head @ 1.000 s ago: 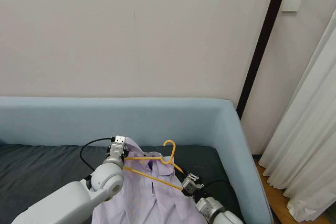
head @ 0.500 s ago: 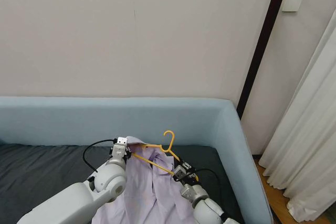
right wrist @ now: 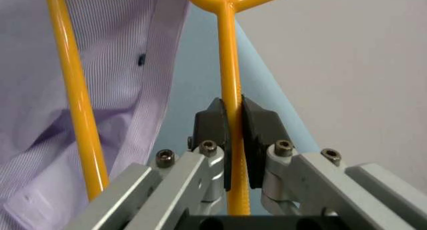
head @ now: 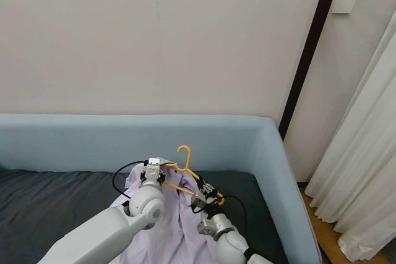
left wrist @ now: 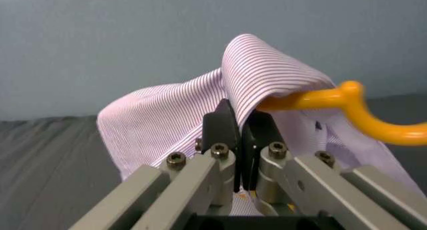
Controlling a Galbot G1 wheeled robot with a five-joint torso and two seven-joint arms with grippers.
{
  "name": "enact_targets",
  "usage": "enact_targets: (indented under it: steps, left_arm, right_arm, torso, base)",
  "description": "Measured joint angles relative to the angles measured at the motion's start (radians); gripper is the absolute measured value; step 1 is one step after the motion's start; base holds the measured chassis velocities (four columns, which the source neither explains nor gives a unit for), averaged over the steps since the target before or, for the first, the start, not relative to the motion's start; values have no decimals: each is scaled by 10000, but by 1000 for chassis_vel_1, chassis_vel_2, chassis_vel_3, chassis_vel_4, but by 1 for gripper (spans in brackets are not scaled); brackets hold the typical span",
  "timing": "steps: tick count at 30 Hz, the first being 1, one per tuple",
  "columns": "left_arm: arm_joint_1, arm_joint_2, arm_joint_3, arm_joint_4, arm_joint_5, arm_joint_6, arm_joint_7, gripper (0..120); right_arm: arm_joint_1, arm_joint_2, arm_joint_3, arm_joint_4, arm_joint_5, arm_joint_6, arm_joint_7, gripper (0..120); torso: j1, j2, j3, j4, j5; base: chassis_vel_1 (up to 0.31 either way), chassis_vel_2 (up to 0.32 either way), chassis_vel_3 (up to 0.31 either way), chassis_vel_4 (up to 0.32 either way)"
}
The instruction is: Pick up the clothes from the sofa and hang them on the clothes hanger.
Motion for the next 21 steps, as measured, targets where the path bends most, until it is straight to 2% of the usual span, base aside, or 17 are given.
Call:
enact_targets:
  steps: [7,14,16,18,19,21]
  left_arm:
    - [248,311,-181,-859,-148,43,-60,0]
    - [591,310,-440,-1076,-140,31,-49,0]
    - [708,319,-516,-1086,-140,272,-116,0]
    - [889,400,-632,-1263,-170,767,-128,8]
    - [889,400,-632,-1263,-170,767,-128,8]
    - [1123,546,-756,-1588,-98,1345,-135,18]
  right_arm:
    - [845,418,-274,-895,145,-110,-35,5]
    - [1003,179,-590,-743,85,173,-456,5]
    - [1008,84,-634,-542,-15,244,-474,5]
    - [1003,58,-578,-476,-110,319,-410,5]
    - [1003,58,-578,-476,-110,319,-410,5]
    - [955,65,-444,-448,-131,413,-285,5]
  torso:
    - [0,0,0,2,0]
    - [-1,0,-1,-1,-1]
    - [-1,0,-1,-2,0]
    - [-1,0,-1,-1,-1]
    - [-1,0,-1,-1,-1]
    - [-1,0,-1,0,0]
  base:
    - [0,0,0,0]
    - [0,0,0,0]
    - [0,0,0,0]
    - [0,0,0,0]
    - [0,0,0,0]
    - [0,0,0,0]
